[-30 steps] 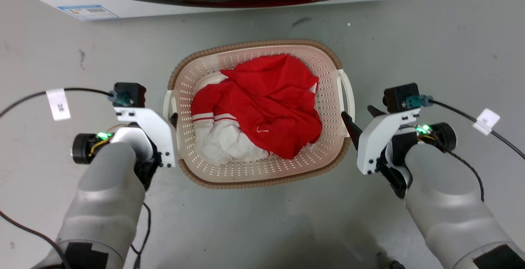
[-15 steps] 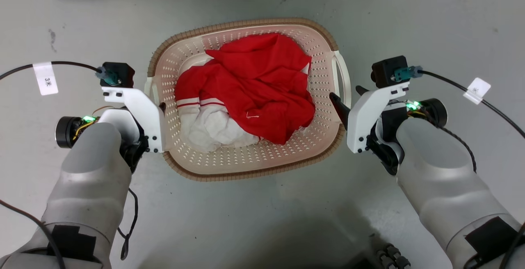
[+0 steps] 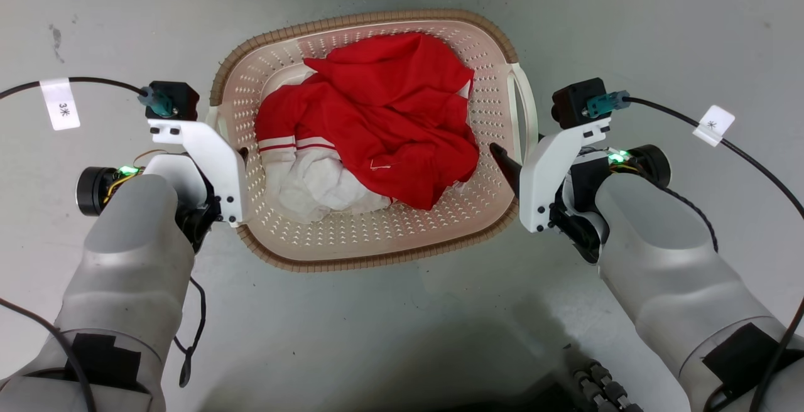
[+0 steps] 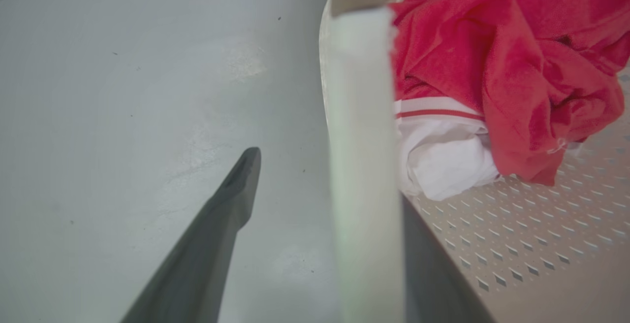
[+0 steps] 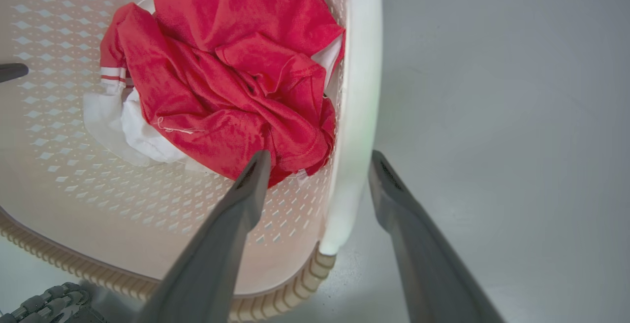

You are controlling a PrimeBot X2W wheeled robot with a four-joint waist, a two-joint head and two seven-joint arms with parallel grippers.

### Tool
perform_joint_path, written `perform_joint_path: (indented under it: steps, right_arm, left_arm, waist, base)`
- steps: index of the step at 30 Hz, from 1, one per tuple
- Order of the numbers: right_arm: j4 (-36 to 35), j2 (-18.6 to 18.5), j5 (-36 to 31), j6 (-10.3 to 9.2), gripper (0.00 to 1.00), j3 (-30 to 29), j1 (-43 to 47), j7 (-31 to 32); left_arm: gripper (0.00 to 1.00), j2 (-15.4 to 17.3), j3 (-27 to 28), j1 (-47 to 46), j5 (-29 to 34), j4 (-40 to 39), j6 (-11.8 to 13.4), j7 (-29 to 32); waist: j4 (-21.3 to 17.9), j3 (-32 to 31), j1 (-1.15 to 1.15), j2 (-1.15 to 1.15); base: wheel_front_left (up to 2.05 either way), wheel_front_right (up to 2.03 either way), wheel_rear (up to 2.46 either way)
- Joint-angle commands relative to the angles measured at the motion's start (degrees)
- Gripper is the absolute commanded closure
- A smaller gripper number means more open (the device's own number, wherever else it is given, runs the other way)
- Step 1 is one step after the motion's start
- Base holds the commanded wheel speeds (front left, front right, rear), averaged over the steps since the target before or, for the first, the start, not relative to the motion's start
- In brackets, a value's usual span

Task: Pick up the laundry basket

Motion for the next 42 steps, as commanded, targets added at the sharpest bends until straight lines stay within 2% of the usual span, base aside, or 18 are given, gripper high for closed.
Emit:
perform_joint_path:
  steps: [1, 2, 3, 4, 22, 31, 42]
  right_arm:
    - [0.3, 0.2, 0.7, -0.05, 0.00, 0.1, -1.2, 0.2]
    - [0.6, 0.1, 1.1, -0.05, 0.51, 0.5, -1.4, 0.5]
    - [0.6, 0.2, 1.6, -0.04, 0.78, 0.9, -1.5, 0.9]
    - [0.5, 0.2, 2.3, -0.04, 1.00, 1.2, -1.5, 1.1]
    - [3.3, 0.1, 6.5, -0.02, 1.00, 6.4, -1.9, 2.2]
    - [4.2, -1.0, 8.4, 0.06, 1.00, 8.8, 1.0, 8.6]
    - [4.6, -2.2, 10.9, 0.06, 1.00, 11.2, 4.9, 16.7]
  left_arm:
    - [0.00, 0.1, 0.0, -0.5, -0.1, 0.3, 0.1, 0.3]
    - [0.00, -0.1, 0.1, -0.5, -0.5, 0.5, 0.1, 0.6]
    - [0.64, -0.3, 0.0, -0.6, -0.7, 0.6, 0.1, 0.9]
    - [1.00, -0.5, -0.1, -0.7, -1.0, 0.6, 0.1, 1.0]
    - [1.00, -2.4, -2.4, -0.3, -4.5, 0.9, 0.1, 2.1]
    - [1.00, -5.9, -3.3, 2.0, -8.2, 1.6, 0.0, 7.1]
    - [1.00, -7.7, -5.2, 6.2, -12.6, 1.7, -0.1, 13.5]
  waist:
    - [0.0, 0.1, 0.00, 0.00]
    - [0.1, 0.1, 0.00, 0.00]
    - [0.1, 0.2, 0.00, 0.00]
    - [0.2, 0.3, 0.00, 0.00]
    - [1.1, -2.8, 0.00, 0.00]
    - [2.3, -10.0, 0.00, 0.00]
    - [3.5, -20.8, 0.00, 0.00]
  base:
    - [0.00, 0.00, 0.00]
    - [0.00, 0.00, 0.00]
    - [0.00, 0.00, 0.00]
    - [0.00, 0.00, 0.00]
    - [0.00, 0.00, 0.00]
    - [0.00, 0.00, 0.00]
    - [0.00, 0.00, 0.00]
